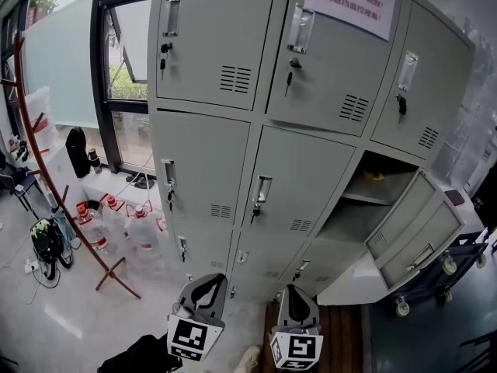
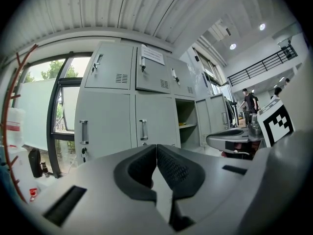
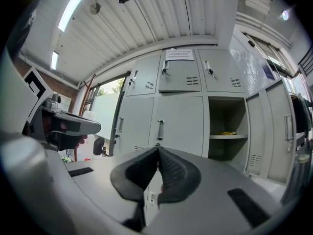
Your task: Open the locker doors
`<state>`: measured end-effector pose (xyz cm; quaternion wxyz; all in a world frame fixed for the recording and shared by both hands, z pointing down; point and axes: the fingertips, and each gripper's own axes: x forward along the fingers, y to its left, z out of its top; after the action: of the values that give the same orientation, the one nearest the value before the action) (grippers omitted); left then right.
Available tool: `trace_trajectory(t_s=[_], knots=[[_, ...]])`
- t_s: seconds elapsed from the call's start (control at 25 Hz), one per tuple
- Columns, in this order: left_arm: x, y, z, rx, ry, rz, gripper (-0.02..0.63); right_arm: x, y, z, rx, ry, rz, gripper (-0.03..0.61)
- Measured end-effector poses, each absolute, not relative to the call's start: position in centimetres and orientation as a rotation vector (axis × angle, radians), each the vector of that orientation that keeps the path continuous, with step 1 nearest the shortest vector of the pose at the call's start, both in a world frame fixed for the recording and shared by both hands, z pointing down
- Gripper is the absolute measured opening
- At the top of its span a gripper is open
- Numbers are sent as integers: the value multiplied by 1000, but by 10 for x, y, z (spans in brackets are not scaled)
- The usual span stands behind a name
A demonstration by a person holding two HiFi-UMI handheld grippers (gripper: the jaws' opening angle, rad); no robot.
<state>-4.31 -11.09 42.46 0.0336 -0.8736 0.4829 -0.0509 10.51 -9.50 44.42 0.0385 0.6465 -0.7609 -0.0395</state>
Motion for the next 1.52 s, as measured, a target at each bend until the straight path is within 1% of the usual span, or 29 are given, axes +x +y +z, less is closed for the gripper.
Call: trace_trajectory(t_s=[0.52, 1.04, 1.08, 1.12, 1.36, 1.52], knots=[[-53, -170, 403, -2613, 1553, -146, 23, 85, -177, 419, 1912, -2452, -167, 14], [-70, -254, 394, -2501, 1780, -145, 23, 67, -294, 400, 1734, -2586, -191, 14], [-71, -259, 394, -2491, 1801, -143, 23, 65, -302, 400, 1714, -2601, -188, 24], [-73, -263, 394, -2481, 1822, -141, 23, 62, -310, 399, 1693, -2617, -183, 57], [-82, -284, 398, -2420, 1926, -142, 23, 46, -353, 401, 1571, -2673, -171, 143], [-91, -293, 404, -2383, 1990, -154, 23, 38, -374, 406, 1543, -2667, -189, 180]])
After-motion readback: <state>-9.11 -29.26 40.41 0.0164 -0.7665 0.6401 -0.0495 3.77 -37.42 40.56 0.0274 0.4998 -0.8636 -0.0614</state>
